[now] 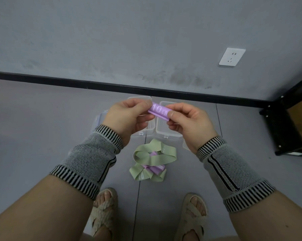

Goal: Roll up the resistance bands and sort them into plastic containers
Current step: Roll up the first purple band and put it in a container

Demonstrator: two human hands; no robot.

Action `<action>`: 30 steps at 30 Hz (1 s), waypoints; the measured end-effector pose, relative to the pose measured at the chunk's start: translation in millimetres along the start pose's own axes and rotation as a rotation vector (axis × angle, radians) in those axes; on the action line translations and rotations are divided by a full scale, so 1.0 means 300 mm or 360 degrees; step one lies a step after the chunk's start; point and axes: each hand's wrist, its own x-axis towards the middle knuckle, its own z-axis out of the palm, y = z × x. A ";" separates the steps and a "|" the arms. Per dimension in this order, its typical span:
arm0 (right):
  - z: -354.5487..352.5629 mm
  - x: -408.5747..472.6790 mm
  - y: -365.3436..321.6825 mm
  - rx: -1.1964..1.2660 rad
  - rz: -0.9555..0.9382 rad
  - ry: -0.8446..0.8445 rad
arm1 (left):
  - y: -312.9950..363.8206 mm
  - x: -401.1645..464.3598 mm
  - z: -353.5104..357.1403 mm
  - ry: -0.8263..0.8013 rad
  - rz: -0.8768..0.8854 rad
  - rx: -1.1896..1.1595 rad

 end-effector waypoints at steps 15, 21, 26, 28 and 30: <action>0.009 0.011 0.009 0.0176 0.0154 0.0243 | -0.009 0.002 0.013 0.0012 0.0040 0.0027; 0.012 0.014 0.006 0.0245 0.0168 0.0272 | -0.012 0.001 0.015 0.0036 0.0112 0.0150; 0.003 0.017 0.006 0.0238 0.0160 0.0274 | -0.012 0.001 0.020 0.0033 0.0145 0.0207; 0.007 0.018 0.011 0.0194 0.0154 0.0316 | -0.016 -0.001 0.021 0.0026 0.0149 0.0221; 0.013 0.018 0.017 0.0176 0.0154 0.0345 | -0.019 -0.003 0.021 0.0023 0.0162 0.0239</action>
